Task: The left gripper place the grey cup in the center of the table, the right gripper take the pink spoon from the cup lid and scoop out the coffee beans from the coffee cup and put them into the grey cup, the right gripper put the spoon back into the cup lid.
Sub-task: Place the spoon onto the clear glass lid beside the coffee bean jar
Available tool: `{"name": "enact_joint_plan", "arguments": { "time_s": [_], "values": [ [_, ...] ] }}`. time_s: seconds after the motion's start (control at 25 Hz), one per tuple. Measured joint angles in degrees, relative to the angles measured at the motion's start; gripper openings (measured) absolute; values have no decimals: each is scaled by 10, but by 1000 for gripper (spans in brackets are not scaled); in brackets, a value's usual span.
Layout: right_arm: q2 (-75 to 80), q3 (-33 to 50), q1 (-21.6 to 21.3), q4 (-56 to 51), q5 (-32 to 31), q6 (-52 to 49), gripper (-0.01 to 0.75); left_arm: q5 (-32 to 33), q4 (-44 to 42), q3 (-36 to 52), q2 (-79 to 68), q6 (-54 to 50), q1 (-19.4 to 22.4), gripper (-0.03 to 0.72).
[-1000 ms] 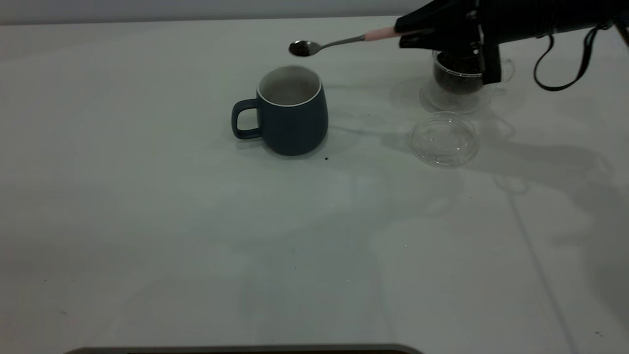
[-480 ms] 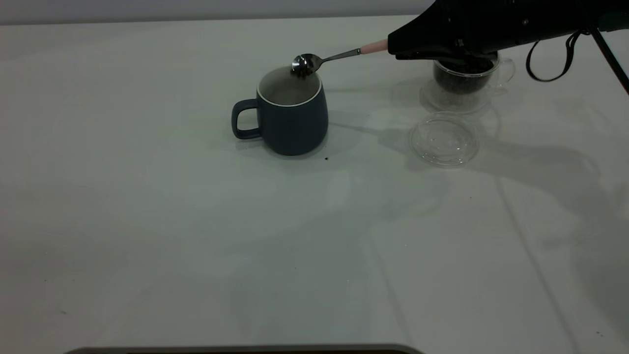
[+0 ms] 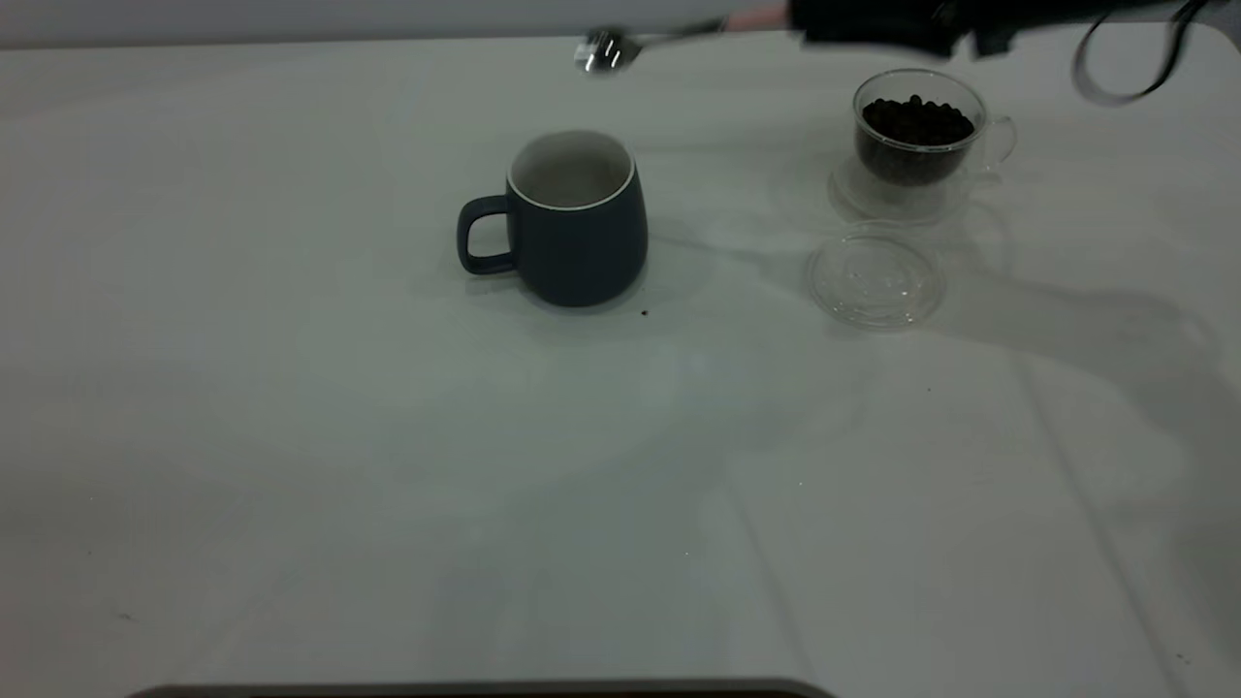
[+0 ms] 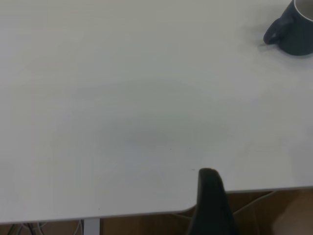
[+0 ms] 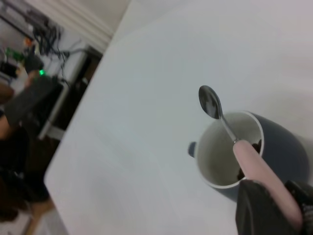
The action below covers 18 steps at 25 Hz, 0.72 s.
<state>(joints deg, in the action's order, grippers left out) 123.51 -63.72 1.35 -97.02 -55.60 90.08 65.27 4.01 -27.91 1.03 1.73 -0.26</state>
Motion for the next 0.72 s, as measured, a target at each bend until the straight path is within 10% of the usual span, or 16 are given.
{"name": "enact_joint_plan", "arguments": {
  "time_s": [0.36,0.72],
  "values": [
    [-106,191,-140,8,43,-130,114,0,0,0,0,-2,0,569],
    [-25,210,-186,4,67,-146,114,0,0,0,0,-2,0,569]
  ]
}}
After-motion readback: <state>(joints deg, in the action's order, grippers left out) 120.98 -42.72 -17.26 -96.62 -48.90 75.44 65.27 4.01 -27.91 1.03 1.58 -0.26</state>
